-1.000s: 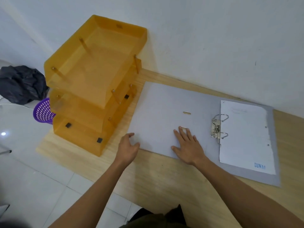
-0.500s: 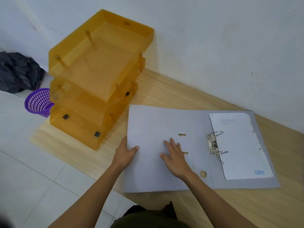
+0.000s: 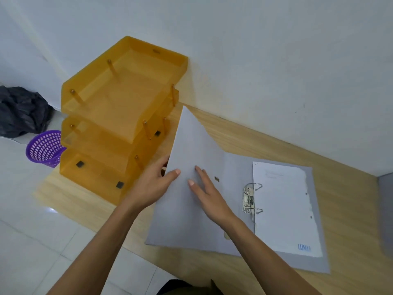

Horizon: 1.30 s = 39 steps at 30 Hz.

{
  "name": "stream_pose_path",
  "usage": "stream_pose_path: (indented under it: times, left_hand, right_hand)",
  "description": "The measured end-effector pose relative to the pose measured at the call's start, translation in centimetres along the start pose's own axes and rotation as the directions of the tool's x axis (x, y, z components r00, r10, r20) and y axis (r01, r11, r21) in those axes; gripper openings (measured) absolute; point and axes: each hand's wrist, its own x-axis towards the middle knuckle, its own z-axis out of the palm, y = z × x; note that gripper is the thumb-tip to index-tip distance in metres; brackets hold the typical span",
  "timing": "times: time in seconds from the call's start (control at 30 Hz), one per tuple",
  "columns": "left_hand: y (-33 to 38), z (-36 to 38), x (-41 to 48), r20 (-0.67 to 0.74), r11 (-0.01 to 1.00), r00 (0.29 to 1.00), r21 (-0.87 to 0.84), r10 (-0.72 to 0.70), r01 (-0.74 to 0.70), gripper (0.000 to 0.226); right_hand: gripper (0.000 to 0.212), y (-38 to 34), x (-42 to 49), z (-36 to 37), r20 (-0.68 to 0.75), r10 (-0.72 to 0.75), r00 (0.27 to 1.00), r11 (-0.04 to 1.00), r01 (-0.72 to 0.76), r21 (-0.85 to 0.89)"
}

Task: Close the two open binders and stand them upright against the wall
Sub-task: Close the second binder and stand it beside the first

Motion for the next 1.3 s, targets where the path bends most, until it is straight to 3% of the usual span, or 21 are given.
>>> stream_pose_path:
  times: [0.13,0.23,0.33,0.43,0.53,0.73,0.9,1.03,1.17,1.23,1.3]
  left_hand:
    - [1.8,3.3,0.3,0.062,0.982,0.998,-0.187,0.008,0.004,0.043]
    - [2.4,7.0,0.6,0.130,0.947,0.991,-0.319,-0.003,0.045,0.067]
    - [2.7,10.9,1.3,0.182,0.954,0.983,-0.299,0.017,0.039,0.073]
    - [2.9,15.2,1.8,0.206,0.986,0.972,-0.141,0.112,-0.084,0.055]
    - [2.7,19.6,2.3,0.271,0.986,0.948,-0.031,0.168,-0.165,0.056]
    - [0.3,24.3,2.7,0.340,0.952,0.940,0.277,0.029,-0.130,0.069]
    - [-4.3,25.4,2.0,0.395,0.781,0.916,0.593,-0.068,-0.198,0.079]
    - [-5.3,26.3,1.3,0.267,0.809,0.962,0.578,-0.063,-0.107,0.096]
    - [-5.3,27.1,0.6,0.115,0.916,0.988,0.399,-0.100,0.046,0.115]
    - [-5.3,27.1,0.6,0.089,0.936,0.988,0.342,-0.125,0.087,0.117]
    - [-5.3,26.9,0.7,0.087,0.934,0.986,0.341,-0.141,0.104,0.115]
  right_hand:
    - [0.066,-3.5,-0.9,-1.6,-0.043,-0.143,0.989,0.989,0.145,0.035]
    - [0.063,-4.7,-2.4,-4.0,-0.094,-0.162,0.982,0.982,0.171,0.087]
    - [0.063,-4.7,-4.3,-6.4,-0.128,-0.144,0.981,0.976,0.163,0.147]
    - [0.066,-4.3,-6.1,-8.9,-0.170,-0.119,0.978,0.978,0.145,0.151]
    - [0.065,-2.8,-8.4,-12.4,-0.272,-0.102,0.957,0.987,0.131,0.091]
    - [0.055,3.1,-12.1,-20.3,-0.409,-0.022,0.912,0.999,0.034,0.023]
    - [0.048,12.2,-14.8,-25.7,-0.539,0.209,0.816,0.976,-0.141,0.166]
    - [0.056,17.2,-15.2,-25.7,-0.525,0.347,0.777,0.938,-0.285,0.198]
    - [0.088,17.7,-14.5,-24.0,-0.599,0.302,0.741,0.913,-0.406,-0.042]
    - [0.087,17.4,-14.0,-23.0,-0.548,0.192,0.814,0.896,-0.373,-0.240]
    - [0.082,17.4,-13.4,-21.9,-0.399,0.143,0.906,0.899,-0.288,-0.331]
